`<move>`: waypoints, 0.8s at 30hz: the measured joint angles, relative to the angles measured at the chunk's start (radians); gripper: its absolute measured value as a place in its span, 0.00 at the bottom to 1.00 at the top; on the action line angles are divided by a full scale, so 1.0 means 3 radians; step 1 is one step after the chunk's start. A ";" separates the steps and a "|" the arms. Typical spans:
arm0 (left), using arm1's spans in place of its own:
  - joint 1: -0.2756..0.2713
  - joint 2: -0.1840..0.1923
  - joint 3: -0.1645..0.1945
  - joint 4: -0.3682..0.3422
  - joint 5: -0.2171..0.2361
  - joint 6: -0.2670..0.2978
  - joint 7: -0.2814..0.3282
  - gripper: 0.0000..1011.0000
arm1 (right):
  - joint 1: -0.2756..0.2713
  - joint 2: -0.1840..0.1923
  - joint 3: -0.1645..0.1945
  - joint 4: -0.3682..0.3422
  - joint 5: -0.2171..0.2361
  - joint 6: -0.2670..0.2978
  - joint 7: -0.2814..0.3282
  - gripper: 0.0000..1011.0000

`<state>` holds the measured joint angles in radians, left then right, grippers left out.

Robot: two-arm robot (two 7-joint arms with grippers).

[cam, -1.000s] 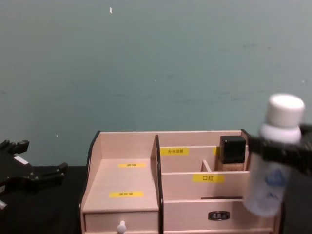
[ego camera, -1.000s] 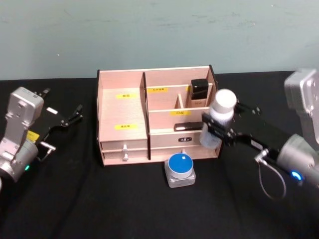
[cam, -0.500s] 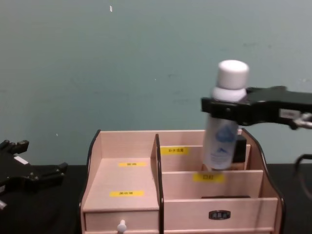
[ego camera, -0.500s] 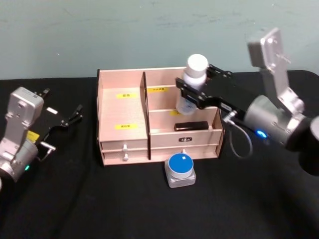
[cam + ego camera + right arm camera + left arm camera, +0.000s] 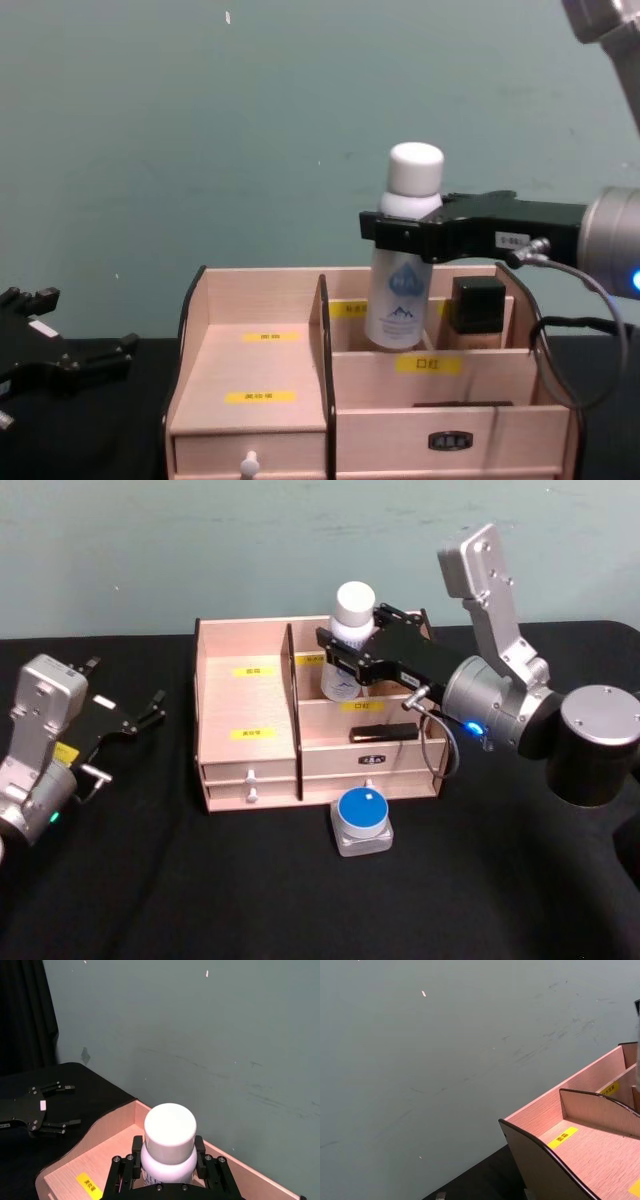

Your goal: Pick up the facial cleanser and watermelon frost from the table and place them into the tiered storage box.

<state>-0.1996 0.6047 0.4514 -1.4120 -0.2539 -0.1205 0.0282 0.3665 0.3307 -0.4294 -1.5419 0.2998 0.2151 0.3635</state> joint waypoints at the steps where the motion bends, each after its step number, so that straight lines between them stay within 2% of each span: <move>1: 0.0000 0.0000 0.0000 0.0000 0.0000 0.0000 0.0000 1.00 | 0.0012 -0.0010 -0.0006 0.0018 -0.0005 -0.0006 0.0001 0.59; 11: 0.0000 0.0000 0.0000 0.0000 0.0000 0.0000 0.0000 1.00 | 0.0126 -0.0088 -0.0041 0.0202 -0.0060 -0.0081 0.0021 0.60; 24: 0.0000 0.0000 0.0000 0.0000 0.0000 0.0000 0.0000 1.00 | 0.0162 -0.0136 -0.0029 0.0379 -0.0083 -0.0138 0.0031 0.60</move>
<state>-0.1995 0.6047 0.4514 -1.4120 -0.2539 -0.1205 0.0283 0.4151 0.2897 -0.4382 -1.4284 0.2748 0.1736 0.3729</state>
